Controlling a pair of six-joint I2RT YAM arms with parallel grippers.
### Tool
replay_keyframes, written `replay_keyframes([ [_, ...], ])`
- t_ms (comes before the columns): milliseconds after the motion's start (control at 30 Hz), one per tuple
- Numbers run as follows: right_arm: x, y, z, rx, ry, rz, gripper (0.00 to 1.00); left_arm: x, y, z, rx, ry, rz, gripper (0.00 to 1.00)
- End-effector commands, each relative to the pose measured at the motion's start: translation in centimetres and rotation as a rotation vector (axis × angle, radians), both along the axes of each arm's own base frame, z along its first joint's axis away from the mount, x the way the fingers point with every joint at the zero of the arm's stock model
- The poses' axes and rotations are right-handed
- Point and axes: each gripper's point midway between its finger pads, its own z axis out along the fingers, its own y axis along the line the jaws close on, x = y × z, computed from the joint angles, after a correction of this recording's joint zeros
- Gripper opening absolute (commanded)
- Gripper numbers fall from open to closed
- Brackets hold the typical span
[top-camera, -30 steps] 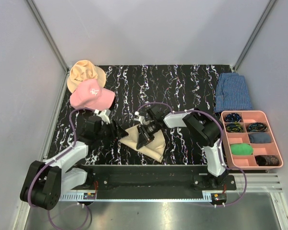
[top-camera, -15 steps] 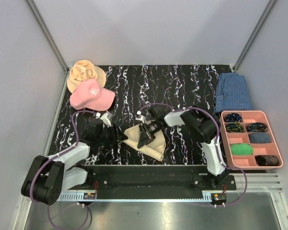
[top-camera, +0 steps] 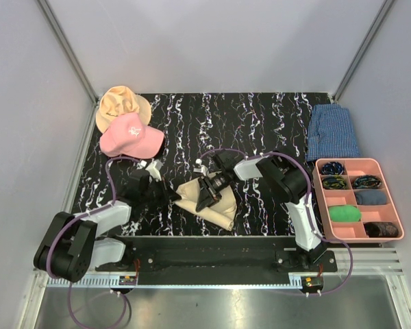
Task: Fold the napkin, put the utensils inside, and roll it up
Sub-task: Roll the napkin with the utensil
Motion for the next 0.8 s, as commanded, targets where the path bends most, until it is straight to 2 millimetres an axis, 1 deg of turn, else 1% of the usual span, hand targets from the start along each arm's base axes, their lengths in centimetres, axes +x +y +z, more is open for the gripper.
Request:
replay_keyframes([
  [0,1.3,-0.3,-0.9,-0.091,-0.072,-0.061,0.4,0.8,0.3,0.0,0.04,0.0,0.01,0.0],
  [33,1.7,-0.2,0.0,-0.093,-0.098,-0.076,0.45,1.2,0.5,0.1,0.056,0.004,0.026,0.0],
  [67,2.0,-0.2,0.7,-0.094,-0.115,-0.086,0.52,1.1,0.7,-0.2,0.07,0.025,0.034,0.0],
  [100,2.3,-0.1,1.3,-0.094,-0.139,-0.094,0.55,0.8,0.9,-0.6,0.085,0.058,0.039,0.0],
  [133,2.8,-0.1,2.5,-0.101,-0.186,-0.116,0.57,1.1,0.9,-0.5,0.09,0.064,0.048,0.0],
  [200,3.5,-0.3,3.8,-0.109,-0.247,-0.14,0.59,0.8,1.0,-0.9,0.097,0.107,0.055,0.0],
  [233,4.2,-0.6,4.8,-0.125,-0.31,-0.173,0.6,0.9,0.8,-0.7,0.091,0.113,0.051,0.0],
  [267,4.4,-0.7,5.4,-0.129,-0.343,-0.186,0.61,0.8,0.8,-1.1,0.093,0.137,0.052,0.0],
  [300,4.7,-1.0,5.7,-0.139,-0.382,-0.2,0.63,0.9,0.7,-1.0,0.094,0.149,0.051,0.0],
  [333,5.5,-1.6,6.2,-0.175,-0.463,-0.243,0.63,0.9,0.6,-1.1,0.095,0.16,0.048,0.0],
  [367,5.1,-1.6,6.4,-0.185,-0.506,-0.238,0.64,0.8,0.6,-1.5,0.1,0.176,0.043,0.0],
  [400,5.1,-1.7,6.5,-0.194,-0.568,-0.231,0.65,1.2,0.5,-1.3,0.099,0.172,0.043,0.0],
  [433,5.5,-2.3,6.7,-0.235,-0.651,-0.258,0.65,0.9,0.6,-1.6,0.108,0.195,0.039,0.0],
  [467,4.2,-1.7,6.8,-0.24,-0.709,-0.225,0.66,0.6,0.6,-2.0,0.116,0.219,0.035,0.0],
  [500,4.6,-1.8,7.4,-0.264,-0.818,-0.231,0.68,0.8,0.5,-1.9,0.116,0.218,0.033,0.0],
  [533,4.0,-1.9,6.9,-0.284,-0.858,-0.215,0.69,0.8,0.5,-2.0,0.117,0.225,0.029,0.0],
  [567,2.8,-1.2,7.0,-0.277,-0.909,-0.175,0.7,0.7,0.5,-2.2,0.12,0.237,0.028,0.0],
  [600,3.1,-1.2,7.2,-0.294,-0.963,-0.196,0.71,0.8,0.4,-2.2,0.117,0.238,0.026,0.0],
  [667,2.7,-1.2,6.7,-0.313,-1.019,-0.18,0.72,0.7,0.4,-2.5,0.119,0.252,0.023,0.0],
  [700,2.4,-0.8,7.0,-0.316,-1.06,-0.181,0.72,0.8,0.3,-2.4,0.117,0.251,0.022,0.0],
  [767,1.8,-0.5,6.8,-0.315,-1.089,-0.158,0.71,0.7,0.3,-2.5,0.12,0.258,0.022,0.0],
])
